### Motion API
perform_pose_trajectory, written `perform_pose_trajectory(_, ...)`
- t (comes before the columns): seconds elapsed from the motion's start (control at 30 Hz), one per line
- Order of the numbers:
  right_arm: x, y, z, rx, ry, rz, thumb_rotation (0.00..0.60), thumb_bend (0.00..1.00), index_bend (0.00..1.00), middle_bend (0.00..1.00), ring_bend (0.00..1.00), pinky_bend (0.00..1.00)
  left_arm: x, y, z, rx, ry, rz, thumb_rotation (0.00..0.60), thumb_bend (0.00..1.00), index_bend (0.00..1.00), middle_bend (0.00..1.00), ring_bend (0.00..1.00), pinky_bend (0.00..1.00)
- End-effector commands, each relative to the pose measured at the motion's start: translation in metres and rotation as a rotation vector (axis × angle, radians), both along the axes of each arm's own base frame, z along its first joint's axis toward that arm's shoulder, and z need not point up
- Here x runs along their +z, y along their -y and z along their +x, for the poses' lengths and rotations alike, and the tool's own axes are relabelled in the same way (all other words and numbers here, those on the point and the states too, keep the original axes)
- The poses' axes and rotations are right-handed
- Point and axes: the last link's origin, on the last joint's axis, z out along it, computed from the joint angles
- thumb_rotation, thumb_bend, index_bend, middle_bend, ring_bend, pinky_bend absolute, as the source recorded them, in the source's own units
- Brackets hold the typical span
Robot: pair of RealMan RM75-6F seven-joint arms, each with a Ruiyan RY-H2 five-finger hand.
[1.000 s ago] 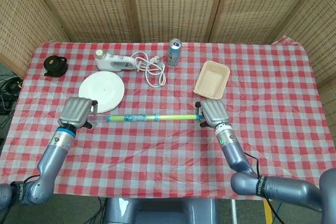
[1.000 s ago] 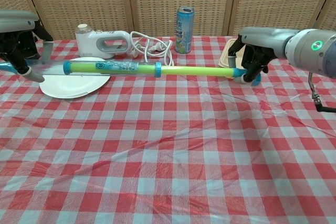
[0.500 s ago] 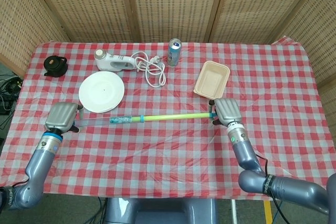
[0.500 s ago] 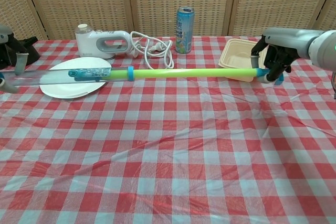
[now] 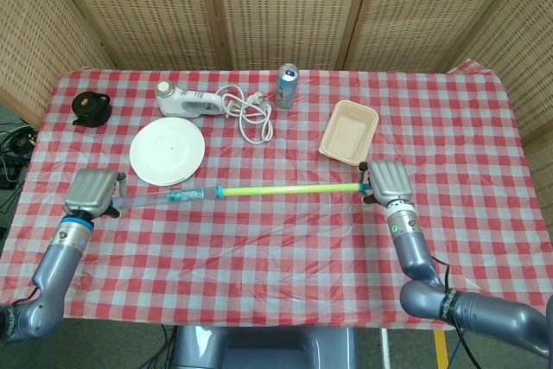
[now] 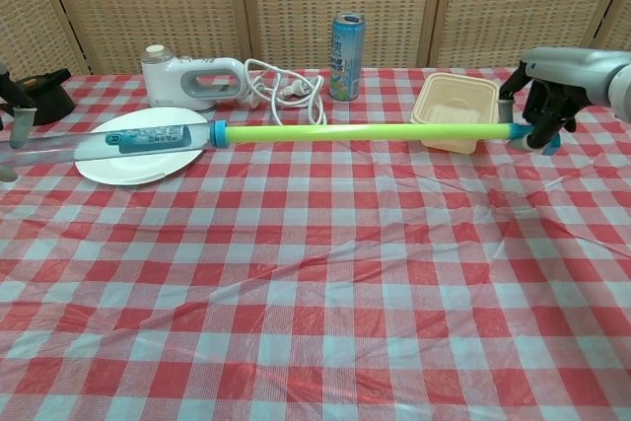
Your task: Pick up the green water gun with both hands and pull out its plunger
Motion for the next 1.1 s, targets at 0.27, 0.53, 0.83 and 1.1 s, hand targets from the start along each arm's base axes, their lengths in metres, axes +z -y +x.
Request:
perform_pose_trajectory(0.27, 0.004, -0.001, -0.009, -0.019, -0.016, -0.004, 0.600, 0.54, 0.81, 1.00, 1.00, 0.69, -0.003, -0.003, 0.002, -0.008, -0.007, -0.008, 0.600, 0.42, 0.70, 0.88, 0.81, 0.68)
perform_pose_trajectory(0.53, 0.008, 0.000, -0.019, -0.022, -0.046, -0.022, 0.600, 0.41, 0.74, 1.00, 0.94, 0.61, -0.010, -0.004, 0.012, -0.039, -0.025, -0.022, 0.600, 0.40, 0.44, 0.52, 0.54, 0.44)
perform_pose_trajectory(0.83, 0.013, -0.003, -0.039, -0.073, -0.108, 0.006, 0.600, 0.24, 0.27, 0.30, 0.26, 0.07, -0.015, 0.001, 0.011, -0.030, -0.048, -0.064, 0.600, 0.25, 0.12, 0.00, 0.06, 0.01)
perform_pose_trajectory(1.1, 0.011, -0.009, -0.045, -0.092, -0.119, 0.010, 0.600, 0.23, 0.17, 0.11, 0.07, 0.02, -0.013, 0.013, 0.007, -0.020, 0.003, -0.062, 0.600, 0.24, 0.10, 0.00, 0.03, 0.00)
